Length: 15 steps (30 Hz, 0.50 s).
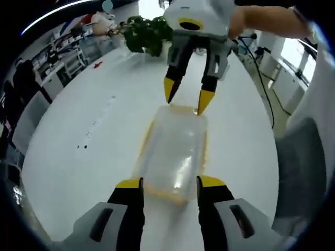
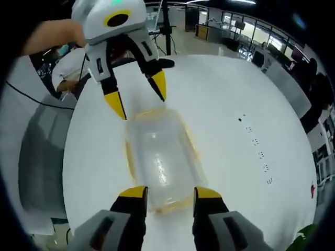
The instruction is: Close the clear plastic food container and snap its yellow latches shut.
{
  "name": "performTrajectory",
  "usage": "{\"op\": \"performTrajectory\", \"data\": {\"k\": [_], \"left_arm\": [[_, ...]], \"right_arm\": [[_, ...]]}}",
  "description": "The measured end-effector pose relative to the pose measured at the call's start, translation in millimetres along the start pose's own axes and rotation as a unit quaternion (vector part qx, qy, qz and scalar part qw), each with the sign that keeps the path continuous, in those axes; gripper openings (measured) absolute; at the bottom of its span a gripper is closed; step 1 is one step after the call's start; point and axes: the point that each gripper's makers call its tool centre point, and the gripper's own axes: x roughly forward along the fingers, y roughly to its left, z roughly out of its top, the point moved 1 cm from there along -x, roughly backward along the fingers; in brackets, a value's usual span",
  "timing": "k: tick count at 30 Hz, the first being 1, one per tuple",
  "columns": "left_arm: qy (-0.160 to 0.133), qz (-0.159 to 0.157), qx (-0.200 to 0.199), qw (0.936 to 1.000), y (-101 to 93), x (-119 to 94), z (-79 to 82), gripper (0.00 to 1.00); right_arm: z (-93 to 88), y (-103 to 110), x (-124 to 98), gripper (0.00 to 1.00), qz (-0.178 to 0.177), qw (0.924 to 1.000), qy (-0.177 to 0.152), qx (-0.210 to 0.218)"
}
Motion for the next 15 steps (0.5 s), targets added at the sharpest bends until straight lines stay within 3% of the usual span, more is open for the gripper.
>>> {"op": "performTrajectory", "data": {"k": [5,9,15], "left_arm": [[0.013,-0.002,0.026,0.9996,0.4,4,0.2,0.36],[0.008,-0.013,0.038,0.9992,-0.3,7,4.2,0.35],[0.011,-0.015,0.052,0.9985,-1.6,12,7.3,0.35]], "right_arm": [[3.5,6,4,0.33,0.012,0.9990,0.003,-0.043],[5.3,8,7,0.31,0.016,0.9963,0.009,-0.084],[11.8,8,8,0.30,0.018,0.9955,-0.003,-0.093]]}}
